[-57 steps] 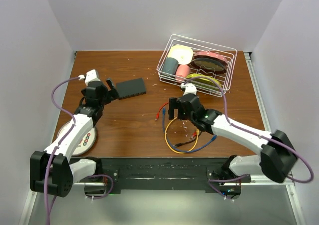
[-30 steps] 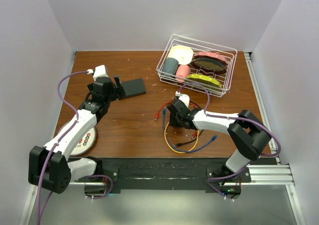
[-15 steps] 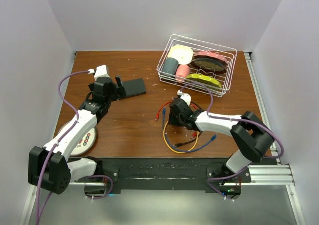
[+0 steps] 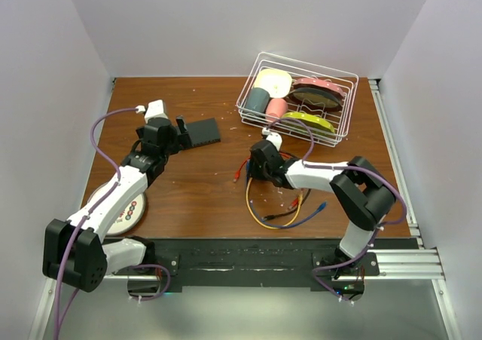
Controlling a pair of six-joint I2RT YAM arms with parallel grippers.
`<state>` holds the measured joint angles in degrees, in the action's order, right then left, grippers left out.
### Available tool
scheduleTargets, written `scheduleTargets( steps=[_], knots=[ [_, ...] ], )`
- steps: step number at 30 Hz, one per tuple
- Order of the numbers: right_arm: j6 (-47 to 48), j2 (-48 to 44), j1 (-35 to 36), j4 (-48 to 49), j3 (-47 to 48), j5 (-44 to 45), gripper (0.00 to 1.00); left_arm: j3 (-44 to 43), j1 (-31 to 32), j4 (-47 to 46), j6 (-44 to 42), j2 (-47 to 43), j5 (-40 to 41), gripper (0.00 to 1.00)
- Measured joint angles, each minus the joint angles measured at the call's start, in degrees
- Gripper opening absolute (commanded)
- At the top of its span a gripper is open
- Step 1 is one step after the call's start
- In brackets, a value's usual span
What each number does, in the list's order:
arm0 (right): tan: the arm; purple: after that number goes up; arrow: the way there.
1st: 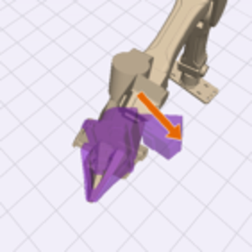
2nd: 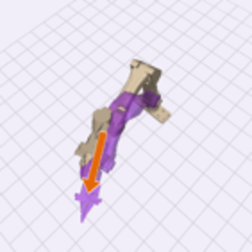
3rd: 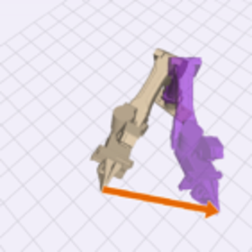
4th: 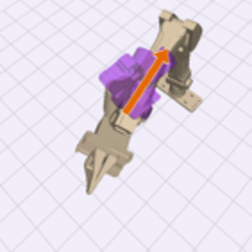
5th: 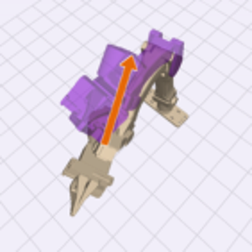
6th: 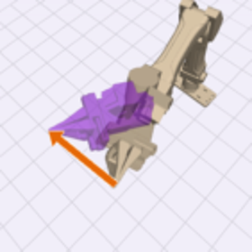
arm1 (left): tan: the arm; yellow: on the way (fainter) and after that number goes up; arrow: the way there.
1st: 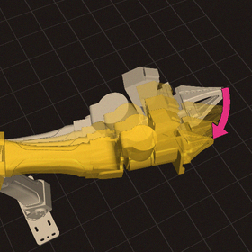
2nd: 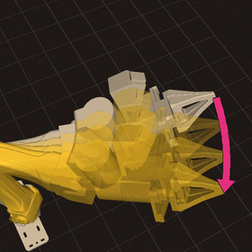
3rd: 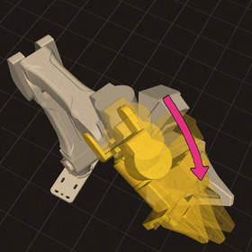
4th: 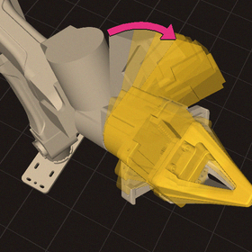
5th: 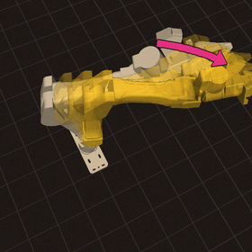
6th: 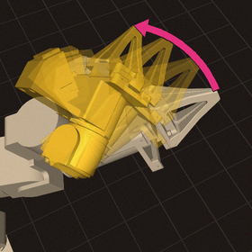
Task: Insert the plug into the switch port
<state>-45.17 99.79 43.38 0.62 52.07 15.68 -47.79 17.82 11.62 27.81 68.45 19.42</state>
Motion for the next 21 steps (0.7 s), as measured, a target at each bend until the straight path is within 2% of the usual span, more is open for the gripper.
scheduleTargets(
  steps=[1, 2, 4, 5, 14, 17, 21],
  knots=[
    [0.2, 0.8, 0.0, 0.4, 0.7, 0.3, 0.39, 0.2, 0.0, -0.2, 0.0, -0.1, -0.1, 1.0],
    [0.5, 1.5, 0.0, 0.7, 1.4, 0.5, 0.21, 0.4, 0.1, -0.3, -0.1, -0.3, -0.2, 1.0],
    [0.9, 2.6, 0.0, 0.7, 2.4, 1.1, 0.02, 0.8, 0.1, -0.3, -0.2, -0.8, -0.2, 1.0],
    [1.3, 3.1, 0.0, 0.9, 2.6, 1.3, 0.0, 0.9, 0.1, -0.2, -0.3, -1.0, -0.2, 1.0],
    [6.4, 2.0, 0.0, -5.0, 4.8, 2.8, 0.0, 0.9, 0.3, -0.3, -0.4, -1.8, -0.1, 1.0],
    [9.7, -3.3, 0.0, -6.6, 4.2, 1.4, 0.0, 0.9, 0.3, -0.3, -0.4, -1.8, -0.1, 1.0],
    [15.0, -16.3, 0.0, -5.5, 2.3, -2.1, 0.0, 0.9, 0.3, -0.3, -0.4, -1.8, -0.1, 1.0]
  ],
)
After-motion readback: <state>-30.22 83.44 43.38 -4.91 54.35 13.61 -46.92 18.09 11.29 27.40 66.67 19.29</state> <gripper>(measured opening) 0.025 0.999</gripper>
